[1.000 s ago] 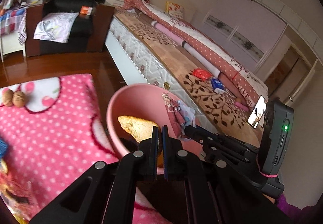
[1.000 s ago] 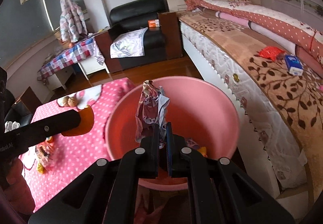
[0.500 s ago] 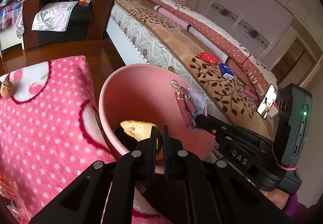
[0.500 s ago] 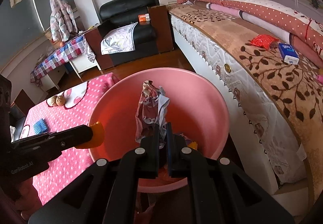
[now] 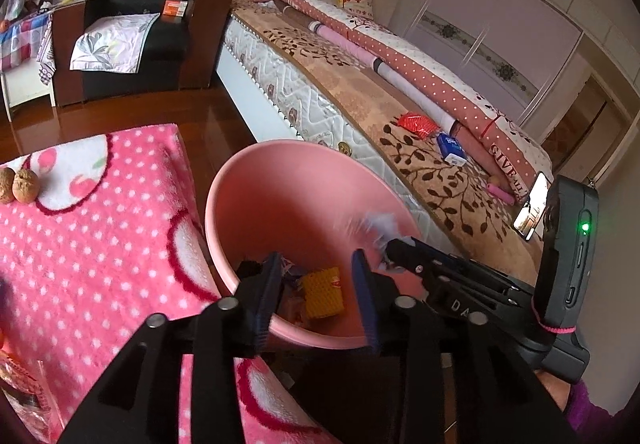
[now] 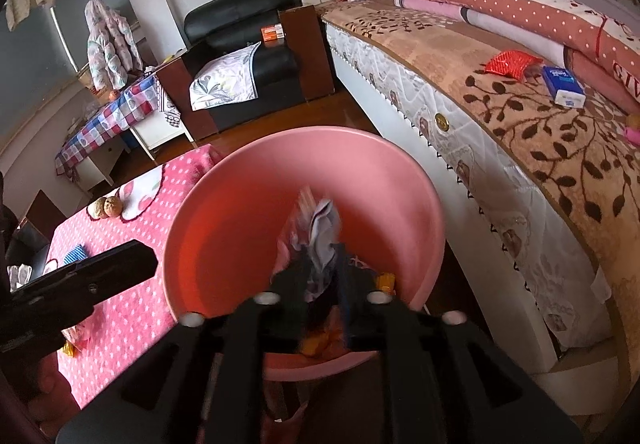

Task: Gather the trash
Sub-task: 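Open the left tool over the basin while the right tool opens to drop the foil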

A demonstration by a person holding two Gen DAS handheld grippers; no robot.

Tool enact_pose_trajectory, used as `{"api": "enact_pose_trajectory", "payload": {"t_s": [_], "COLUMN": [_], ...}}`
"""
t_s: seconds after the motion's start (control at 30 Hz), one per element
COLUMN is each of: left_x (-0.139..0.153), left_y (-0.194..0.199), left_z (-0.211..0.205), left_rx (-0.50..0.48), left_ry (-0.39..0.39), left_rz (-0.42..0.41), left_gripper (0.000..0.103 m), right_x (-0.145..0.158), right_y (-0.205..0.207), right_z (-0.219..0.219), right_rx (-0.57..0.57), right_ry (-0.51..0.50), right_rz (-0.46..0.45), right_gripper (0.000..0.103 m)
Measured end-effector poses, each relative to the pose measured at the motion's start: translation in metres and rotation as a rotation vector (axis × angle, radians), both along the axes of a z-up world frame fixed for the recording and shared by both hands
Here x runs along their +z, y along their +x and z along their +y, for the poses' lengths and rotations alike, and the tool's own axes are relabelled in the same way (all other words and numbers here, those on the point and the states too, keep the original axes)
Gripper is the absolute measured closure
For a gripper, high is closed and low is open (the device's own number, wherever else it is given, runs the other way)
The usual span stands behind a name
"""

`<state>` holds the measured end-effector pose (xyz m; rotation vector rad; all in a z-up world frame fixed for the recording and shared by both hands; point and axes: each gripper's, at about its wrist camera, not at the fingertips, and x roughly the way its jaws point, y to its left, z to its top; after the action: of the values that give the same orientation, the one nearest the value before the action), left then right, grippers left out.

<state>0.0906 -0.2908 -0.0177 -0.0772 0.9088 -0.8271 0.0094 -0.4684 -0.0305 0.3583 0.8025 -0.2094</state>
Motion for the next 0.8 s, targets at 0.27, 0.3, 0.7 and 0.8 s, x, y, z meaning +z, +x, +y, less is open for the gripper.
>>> {"api": "enact_pose_trajectory", "payload": {"t_s": [0.27,0.3,0.7,0.8], "left_x": [0.009,0.010,0.027,0.030], "left_y": [-0.005,-0.006,-0.017,-0.019], "left_z": [0.009,0.010,0.047,0.059], "left_rx": [0.029,0.034,0.132,0.157], "left_ry": [-0.005,-0.004,0.008,0.011], "left_rz": [-0.030,-0.034,-0.081,-0.089], "left_gripper": [0.055,0.053,0.051,0.051], "right_x": [0.007,0.008,0.028,0.031], "right_y": [-0.006,-0.007,-0.016,-0.016], "right_z": [0.006,0.009,0.043,0.053], "right_rx": [0.012,0.017,0.105,0.131], "right_ry": [-0.007,-0.011,-0.018,-0.019], "right_rz": [-0.032,-0.038,-0.139,-0.152], "right_gripper": [0.070,0.070,0.070,0.070]}}
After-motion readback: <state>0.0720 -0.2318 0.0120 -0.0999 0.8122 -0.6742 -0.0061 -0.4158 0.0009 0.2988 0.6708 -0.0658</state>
